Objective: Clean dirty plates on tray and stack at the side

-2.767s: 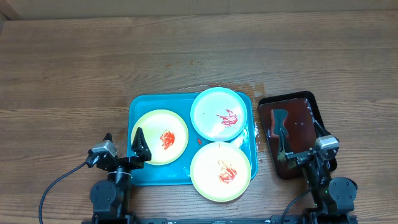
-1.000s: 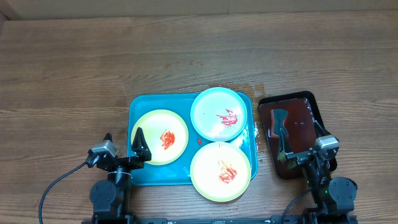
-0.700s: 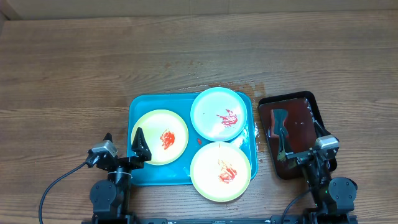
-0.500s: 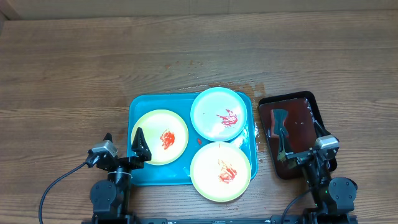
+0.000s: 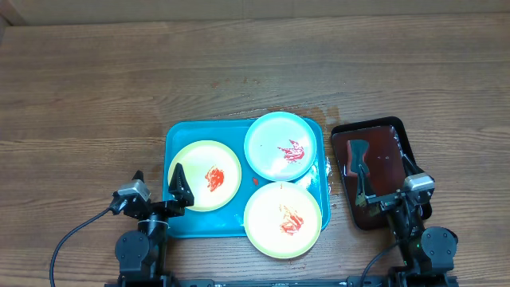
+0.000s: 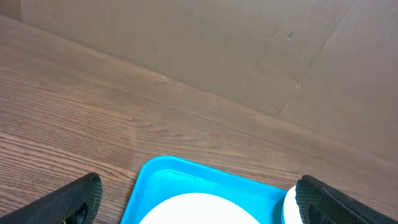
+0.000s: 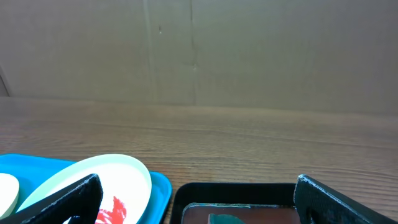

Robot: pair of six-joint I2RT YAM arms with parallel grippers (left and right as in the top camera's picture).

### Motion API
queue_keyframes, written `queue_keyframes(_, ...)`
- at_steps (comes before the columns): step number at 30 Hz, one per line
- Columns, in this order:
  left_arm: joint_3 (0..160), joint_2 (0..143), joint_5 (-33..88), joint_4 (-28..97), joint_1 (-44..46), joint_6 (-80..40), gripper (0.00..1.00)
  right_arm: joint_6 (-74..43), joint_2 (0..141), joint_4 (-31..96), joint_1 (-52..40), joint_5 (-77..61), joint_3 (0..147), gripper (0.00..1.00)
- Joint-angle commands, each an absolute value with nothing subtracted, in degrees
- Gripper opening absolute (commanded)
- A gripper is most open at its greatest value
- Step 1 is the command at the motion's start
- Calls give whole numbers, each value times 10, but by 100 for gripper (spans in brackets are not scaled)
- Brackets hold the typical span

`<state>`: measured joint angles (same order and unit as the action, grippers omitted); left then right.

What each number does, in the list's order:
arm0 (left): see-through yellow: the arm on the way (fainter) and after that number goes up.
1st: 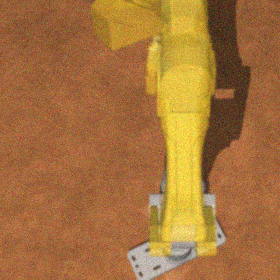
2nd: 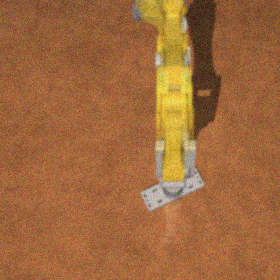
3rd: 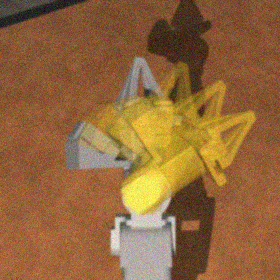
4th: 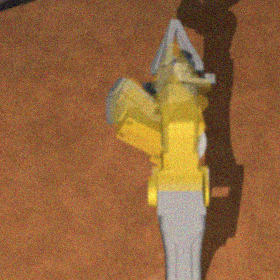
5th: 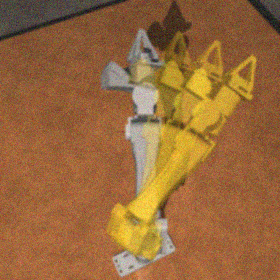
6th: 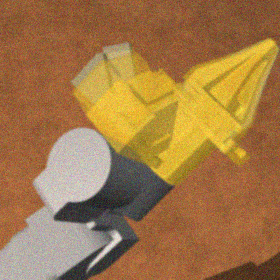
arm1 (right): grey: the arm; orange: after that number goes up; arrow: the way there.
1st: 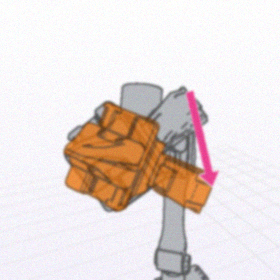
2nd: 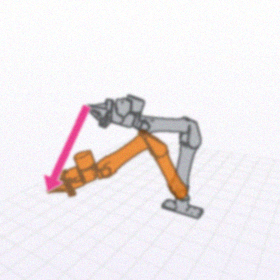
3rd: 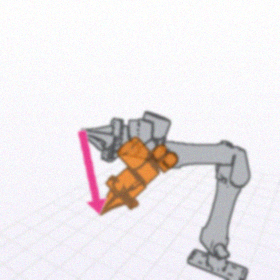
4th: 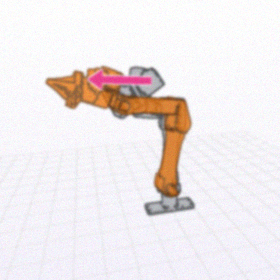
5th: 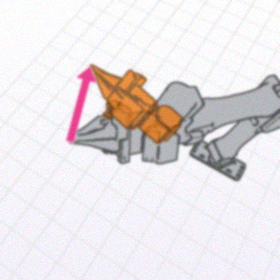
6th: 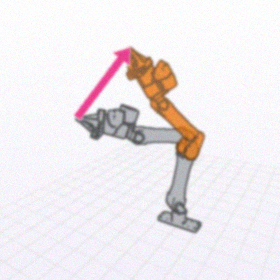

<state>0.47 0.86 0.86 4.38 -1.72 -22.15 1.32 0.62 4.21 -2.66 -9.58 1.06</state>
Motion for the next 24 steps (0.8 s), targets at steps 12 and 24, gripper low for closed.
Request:
queue_keyframes(12,3,3,9,45,-20,-216,100,15,2,37,-29,-39,5,100)
queue_keyframes(24,3,3,5,28,-20,-212,100,3,2,33,-29,-160,5,100)
